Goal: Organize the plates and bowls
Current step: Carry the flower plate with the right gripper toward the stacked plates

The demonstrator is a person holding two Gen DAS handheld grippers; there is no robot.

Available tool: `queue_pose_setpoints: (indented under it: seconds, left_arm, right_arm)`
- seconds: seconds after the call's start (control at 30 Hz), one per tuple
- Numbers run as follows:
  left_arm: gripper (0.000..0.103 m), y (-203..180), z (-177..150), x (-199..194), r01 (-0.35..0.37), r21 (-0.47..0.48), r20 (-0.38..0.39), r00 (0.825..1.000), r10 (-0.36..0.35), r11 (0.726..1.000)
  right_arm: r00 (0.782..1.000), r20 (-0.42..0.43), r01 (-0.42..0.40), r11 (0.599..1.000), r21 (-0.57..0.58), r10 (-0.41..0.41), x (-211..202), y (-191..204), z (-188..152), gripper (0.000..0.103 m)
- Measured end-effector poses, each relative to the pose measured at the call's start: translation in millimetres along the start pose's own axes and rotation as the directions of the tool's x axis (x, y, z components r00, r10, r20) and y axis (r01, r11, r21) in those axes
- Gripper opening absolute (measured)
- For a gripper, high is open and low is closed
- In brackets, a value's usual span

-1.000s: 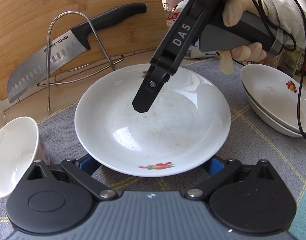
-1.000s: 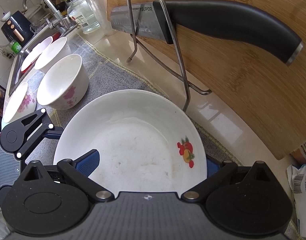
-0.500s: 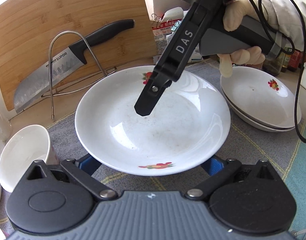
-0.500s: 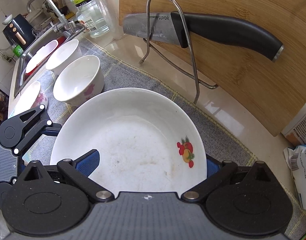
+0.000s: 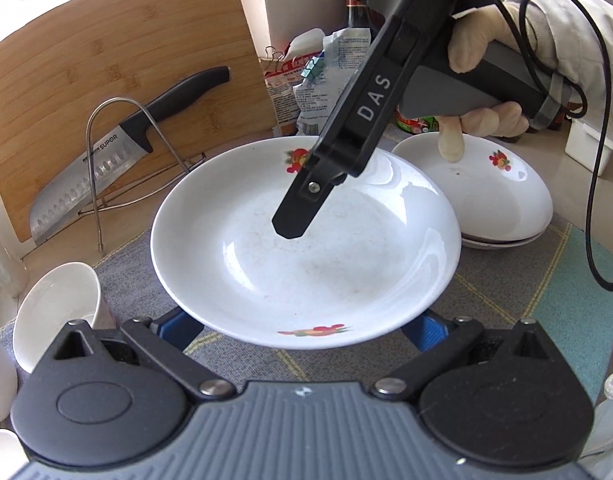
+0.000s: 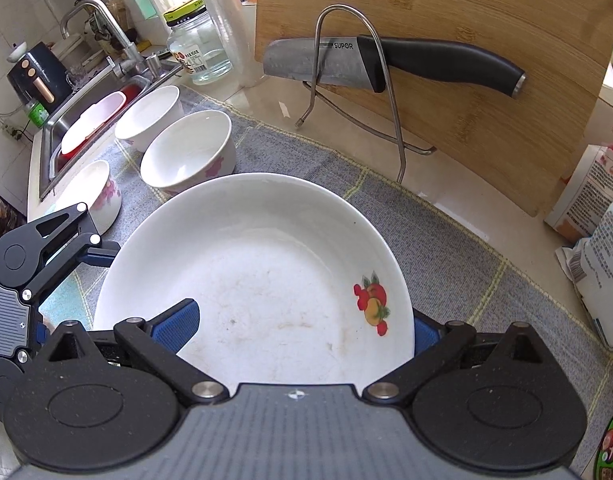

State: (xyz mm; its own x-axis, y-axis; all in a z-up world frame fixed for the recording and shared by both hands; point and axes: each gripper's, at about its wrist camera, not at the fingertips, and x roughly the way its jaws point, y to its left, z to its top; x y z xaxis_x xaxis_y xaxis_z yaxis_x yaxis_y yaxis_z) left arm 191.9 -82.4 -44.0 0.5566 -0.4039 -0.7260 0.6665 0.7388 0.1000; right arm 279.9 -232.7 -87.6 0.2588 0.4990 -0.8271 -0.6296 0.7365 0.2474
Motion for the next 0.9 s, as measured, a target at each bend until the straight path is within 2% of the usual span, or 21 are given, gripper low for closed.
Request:
queue_pose_setpoints:
  seconds: [0.37,0.9]
  left_arm:
    - [0.103,-26,3,-16,0.033,0.058,0.009,0.999,-0.033,0.998]
    - [0.103,-59,17,-12,0.123,0.156,0.030,0.991,-0.129,0.980]
  right_arm:
    - [0.999,0.031,0.033,0.999,0.035,-0.034,-25,7,-29,0.103]
    - [0.989,0.073,0.114,0.982,0.152,-0.126,-66,-9,-80,0.103]
